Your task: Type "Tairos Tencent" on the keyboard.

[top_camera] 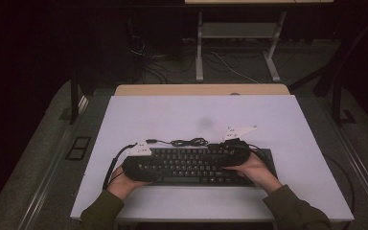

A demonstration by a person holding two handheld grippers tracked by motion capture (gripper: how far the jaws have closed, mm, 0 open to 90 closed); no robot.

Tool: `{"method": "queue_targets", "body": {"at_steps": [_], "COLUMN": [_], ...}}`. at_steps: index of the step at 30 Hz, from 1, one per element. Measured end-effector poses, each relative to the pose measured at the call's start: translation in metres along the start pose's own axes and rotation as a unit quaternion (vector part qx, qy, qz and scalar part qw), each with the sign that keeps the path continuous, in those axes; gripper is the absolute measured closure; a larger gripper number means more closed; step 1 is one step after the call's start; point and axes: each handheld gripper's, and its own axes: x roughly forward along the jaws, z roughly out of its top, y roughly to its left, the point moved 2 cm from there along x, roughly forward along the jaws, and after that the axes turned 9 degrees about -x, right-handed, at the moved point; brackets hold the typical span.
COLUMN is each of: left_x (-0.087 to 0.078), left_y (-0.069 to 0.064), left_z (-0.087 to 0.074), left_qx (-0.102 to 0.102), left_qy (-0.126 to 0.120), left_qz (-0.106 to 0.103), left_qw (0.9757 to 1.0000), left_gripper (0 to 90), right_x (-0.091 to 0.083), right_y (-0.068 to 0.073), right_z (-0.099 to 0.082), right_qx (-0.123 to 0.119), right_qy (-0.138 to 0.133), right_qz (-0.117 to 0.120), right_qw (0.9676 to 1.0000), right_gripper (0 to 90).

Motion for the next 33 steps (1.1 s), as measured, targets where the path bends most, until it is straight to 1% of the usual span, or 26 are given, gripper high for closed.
{"method": "queue_targets", "body": {"at_steps": [7, 9, 11, 14, 15, 17, 20, 22, 23, 26, 29, 33], "left_x": [0.002, 0.003, 0.004, 0.004, 0.005, 0.005, 0.005, 0.005, 0.005, 0.005, 0.005, 0.006], "left_y": [0.002, 0.002, 0.002, 0.003, 0.003, 0.003, 0.004, 0.005, 0.005, 0.005, 0.006, 0.007], "left_z": [0.001, 0.002, 0.002, 0.003, 0.003, 0.004, 0.005, 0.005, 0.006, 0.006, 0.007, 0.009], "left_qx": [-0.001, -0.001, -0.003, -0.003, -0.001, -0.003, -0.006, -0.006, -0.007, -0.006, -0.005, -0.004], "left_qy": [0.000, 0.000, -0.002, -0.001, -0.001, -0.002, -0.004, -0.004, -0.006, -0.009, -0.009, -0.010], "left_qz": [0.002, 0.004, 0.006, 0.006, 0.008, 0.007, 0.007, 0.008, 0.009, 0.010, 0.011, 0.014], "left_qw": [1.0000, 1.0000, 1.0000, 1.0000, 1.0000, 1.0000, 0.9999, 0.9999, 0.9999, 0.9999, 0.9999, 0.9998], "left_gripper": [36.5, 34.3, 32.2, 30.4, 29.8, 29.5, 29.1, 28.7, 28.4, 28.1, 28.1, 28.1], "right_x": [-0.007, -0.010, -0.012, -0.015, -0.016, -0.018, -0.020, -0.022, -0.022, -0.025, -0.027, -0.030], "right_y": [0.000, 0.000, 0.000, 0.000, 0.001, 0.001, 0.002, 0.003, 0.003, 0.004, 0.005, 0.004], "right_z": [-0.003, -0.005, -0.006, -0.008, -0.009, -0.010, -0.012, -0.014, -0.015, -0.017, -0.020, -0.025], "right_qx": [0.004, 0.004, 0.008, 0.005, 0.008, 0.006, 0.004, 0.006, 0.002, 0.000, 0.004, 0.006], "right_qy": [-0.001, 0.000, 0.002, 0.003, 0.002, 0.003, 0.006, 0.008, 0.009, 0.012, 0.011, 0.019], "right_qz": [0.006, 0.005, 0.005, 0.005, 0.004, 0.004, 0.007, 0.008, 0.008, 0.010, 0.008, 0.010], "right_qw": [1.0000, 1.0000, 1.0000, 1.0000, 1.0000, 1.0000, 0.9999, 0.9999, 0.9999, 0.9999, 0.9999, 0.9998], "right_gripper": [65.9, 71.5, 75.9, 82.2, 83.5, 86.5, 88.9, 88.9, 89.0, 89.0, 89.0, 89.0]}}
